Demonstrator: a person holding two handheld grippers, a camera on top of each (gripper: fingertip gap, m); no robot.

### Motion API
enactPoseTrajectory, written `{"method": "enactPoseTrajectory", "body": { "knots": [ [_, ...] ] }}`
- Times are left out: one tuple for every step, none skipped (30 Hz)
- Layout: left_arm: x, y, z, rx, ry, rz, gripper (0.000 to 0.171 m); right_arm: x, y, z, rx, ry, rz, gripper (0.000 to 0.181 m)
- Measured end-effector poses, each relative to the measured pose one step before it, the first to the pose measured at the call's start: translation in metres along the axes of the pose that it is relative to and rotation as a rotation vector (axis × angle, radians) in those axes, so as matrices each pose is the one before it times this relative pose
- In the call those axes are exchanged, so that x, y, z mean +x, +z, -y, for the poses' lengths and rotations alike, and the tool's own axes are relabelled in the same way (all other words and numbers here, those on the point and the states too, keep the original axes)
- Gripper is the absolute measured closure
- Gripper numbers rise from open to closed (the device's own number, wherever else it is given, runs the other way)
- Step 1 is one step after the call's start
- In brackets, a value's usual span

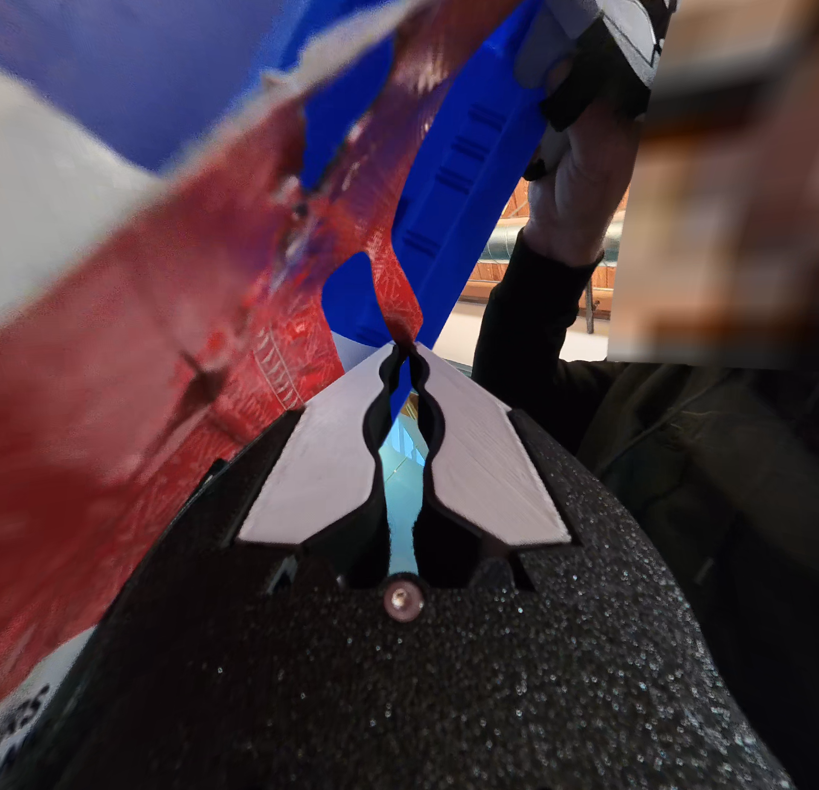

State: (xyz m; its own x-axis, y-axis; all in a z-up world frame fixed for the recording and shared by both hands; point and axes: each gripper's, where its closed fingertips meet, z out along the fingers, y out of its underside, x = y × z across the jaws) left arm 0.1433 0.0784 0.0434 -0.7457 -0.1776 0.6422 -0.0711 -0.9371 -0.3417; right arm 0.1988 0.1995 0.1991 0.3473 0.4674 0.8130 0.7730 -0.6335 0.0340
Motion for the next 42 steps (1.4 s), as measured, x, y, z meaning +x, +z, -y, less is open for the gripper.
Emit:
{"method": "enactPoseTrajectory", "body": {
  "knots": [
    [0.00026, -0.00072, -0.00216, -0.00576, 0.002, -0.0019, 0.171, -0.00167, 0.00111, -0.00111, 0.0023, 0.0018, 0.0067, 0.18],
    [0.00054, -0.00092, -0.00144, 0.00037, -0.0003, -0.0041, 0.171, -0.00136, 0.00093, -0.00157, -0.0022, -0.0013, 0.0033, 0.18],
    [0.0009, -0.00091, -0.00166, -0.00165, -0.0036, -0.0087, 0.171, -0.00135, 0.00067, -0.00159, -0.0017, 0.0014, 0.0056, 0.18],
    [0.00051, -0.00092, -0.00212, -0.0057, -0.0015, -0.0061, 0.171, -0.00131, 0.00046, -0.00084, 0.0025, 0.0014, 0.0054, 0.18],
    [0.00049, -0.00081, -0.00176, -0.00345, 0.0009, -0.0047, 0.171, -0.00059, -0.00058, -0.00024, 0.0076, -0.0009, 0.0002, 0.18],
    [0.00103, -0.00084, -0.00156, -0.0045, -0.0008, -0.0071, 0.171, -0.00032, -0.00135, 0.00015, 0.008, 0.0013, -0.0017, 0.18],
    [0.00017, -0.00077, -0.00161, -0.00606, 0.001, -0.0016, 0.171, -0.00057, -0.00121, -0.00008, 0.004, 0.0008, 0.001, 0.18],
    [-0.00009, -0.00089, -0.00063, 0.0004, 0.0, -0.0007, 0.171, -0.00084, -0.00028, -0.00084, -0.0006, 0.0019, 0.0037, 0.18],
    [0.00061, -0.00085, -0.00037, 0.0014, -0.005, -0.0069, 0.171, -0.00059, 0.00073, -0.00133, -0.0016, 0.0009, 0.0019, 0.18],
    [0.00025, -0.0003, -0.0012, -0.0044, -0.0016, -0.0033, 0.17, -0.00051, 0.00113, -0.00138, 0.0015, 0.0027, 0.0032, 0.18],
    [-0.00006, -0.00007, -0.00115, -0.00334, 0.0021, -0.0003, 0.17, -0.00022, 0.00131, -0.00179, 0.0006, 0.0058, 0.0045, 0.18],
    [0.00035, -0.00022, -0.00056, 0.00013, -0.003, -0.0037, 0.17, -0.00006, 0.00132, -0.00224, -0.0026, 0.0047, 0.0034, 0.18],
    [0.00012, -0.00023, -0.00058, -0.00005, -0.0029, -0.0021, 0.171, -0.00031, 0.0012, -0.00192, 0.0, 0.0058, 0.005, 0.18],
    [0.00001, -0.00014, -0.00126, -0.00446, -0.0015, -0.0017, 0.171, -0.00033, 0.00112, -0.00172, 0.0012, 0.0052, 0.0037, 0.18],
    [0.00057, -0.00049, -0.00087, -0.00197, -0.0018, -0.0048, 0.17, -0.00006, 0.00134, -0.002, -0.0016, 0.0036, 0.0023, 0.18],
    [-0.00039, -0.0008, -0.00012, 0.0024, -0.0039, 0.0007, 0.17, -0.00028, 0.00162, -0.00234, -0.0034, 0.0043, 0.004, 0.18],
    [-0.00047, -0.00081, -0.00006, 0.0017, -0.0011, 0.0012, 0.171, -0.00017, 0.00169, -0.00223, -0.002, 0.0056, 0.0053, 0.18],
    [0.00067, -0.0005, -0.00023, -0.00214, -0.0029, -0.0043, 0.17, 0.00035, 0.00164, -0.00207, -0.0009, 0.0054, 0.0029, 0.18],
    [0.00016, -0.00026, -0.00019, -0.00287, -0.0008, 0.0, 0.17, 0.00073, 0.00149, -0.00284, -0.0038, 0.0066, 0.0028, 0.18],
    [0.00001, -0.00019, 0.00039, -0.00015, 0.0002, 0.002, 0.17, 0.00068, 0.00142, -0.00299, -0.0035, 0.0083, 0.0057, 0.181],
    [0.00018, -0.00017, 0.00059, 0.00063, -0.0008, 0.0012, 0.17, 0.00055, 0.00142, -0.00291, -0.0001, 0.0112, 0.0086, 0.181],
    [0.00029, -0.00011, -0.00009, -0.00302, -0.0004, 0.0018, 0.17, 0.00083, 0.00153, -0.00313, -0.0012, 0.0116, 0.0072, 0.181],
    [-0.00006, -0.00005, -0.00033, -0.00438, -0.0006, 0.0043, 0.17, 0.00036, 0.00156, -0.00312, 0.0011, 0.0119, 0.0093, 0.18],
    [0.00012, -0.00016, 0.0001, -0.00207, -0.002, 0.0033, 0.17, 0.00003, 0.0018, -0.0031, 0.0021, 0.0144, 0.012, 0.18],
    [0.00024, -0.00045, 0.00039, -0.00065, -0.0012, 0.0036, 0.17, 0.00022, 0.00206, -0.00375, -0.0011, 0.0149, 0.0105, 0.18],
    [0.00025, -0.00046, 0.00016, -0.00252, -0.0025, 0.003, 0.17, 0.00007, 0.00219, -0.00433, -0.0011, 0.0183, 0.0128, 0.181],
    [0.00027, -0.00065, 0.00035, -0.00089, -0.0042, 0.0029, 0.17, 0.00046, 0.00251, -0.00465, -0.0016, 0.0188, 0.0104, 0.181],
    [0.00072, -0.00077, 0.00035, 0.00103, -0.0041, 0.0015, 0.17, 0.00033, 0.0029, -0.00513, -0.0049, 0.0179, 0.0092, 0.181],
    [0.00019, -0.00076, -0.00026, -0.00299, -0.0052, 0.0038, 0.17, -0.00085, 0.00301, -0.0047, 0.0011, 0.0233, 0.0194, 0.18],
    [-0.00039, -0.0005, -0.00071, -0.00576, -0.0065, 0.0075, 0.17, -0.00091, 0.00309, -0.00501, 0.0024, 0.028, 0.0219, 0.18],
    [0.00012, -0.00047, -0.0009, -0.00657, -0.0019, 0.0067, 0.17, 0.00033, 0.00329, -0.00653, -0.0057, 0.0238, 0.0133, 0.18],
    [0.00044, -0.0006, -0.00092, -0.00691, -0.0046, 0.0042, 0.17, -0.00001, 0.00337, -0.00636, -0.0018, 0.0274, 0.0181, 0.18],
    [0.00068, -0.00079, -0.00048, -0.00511, -0.0091, 0.0042, 0.17, -0.00011, 0.00324, -0.00643, 0.003, 0.0337, 0.0227, 0.18],
    [0.00155, -0.00087, -0.00115, -0.00894, -0.0058, 0.003, 0.17, 0.00007, 0.00382, -0.00805, -0.0023, 0.035, 0.022, 0.18],
    [0.00202, -0.00123, -0.00135, -0.01196, -0.002, 0.0021, 0.17, 0.0003, 0.00449, -0.00958, -0.0078, 0.0305, 0.019, 0.18],
    [0.00208, -0.00147, -0.00111, -0.01163, -0.0036, 0.0013, 0.17, -0.00053, 0.00448, -0.00989, -0.0053, 0.0322, 0.0216, 0.18],
    [0.00185, -0.00179, -0.00022, -0.00523, -0.0023, 0.0043, 0.17, -0.00103, 0.00429, -0.00951, 0.0002, 0.0386, 0.0255, 0.18],
    [0.00184, -0.00178, -0.00111, -0.00903, -0.0047, 0.0028, 0.17, -0.00071, 0.00445, -0.00981, 0.0011, 0.0398, 0.0269, 0.18],
    [0.00227, -0.00164, -0.00243, -0.0159, -0.0034, 0.0004, 0.17, -0.0005, 0.00462, -0.00994, 0.001, 0.0412, 0.0268, 0.18],
    [0.00197, -0.00137, -0.00265, -0.01466, -0.0048, 0.0025, 0.17, -0.00093, 0.00466, -0.00936, 0.0038, 0.0415, 0.0298, 0.18],
    [0.00138, -0.00092, -0.00299, -0.01343, -0.0125, 0.0029, 0.17, -0.00118, 0.0046, -0.00899, 0.0044, 0.0369, 0.0287, 0.18],
    [0.00166, -0.00042, -0.00396, -0.01687, -0.0082, 0.0021, 0.17, -0.00106, 0.00448, -0.00938, 0.0009, 0.0342, 0.027, 0.18]
  ]
}}
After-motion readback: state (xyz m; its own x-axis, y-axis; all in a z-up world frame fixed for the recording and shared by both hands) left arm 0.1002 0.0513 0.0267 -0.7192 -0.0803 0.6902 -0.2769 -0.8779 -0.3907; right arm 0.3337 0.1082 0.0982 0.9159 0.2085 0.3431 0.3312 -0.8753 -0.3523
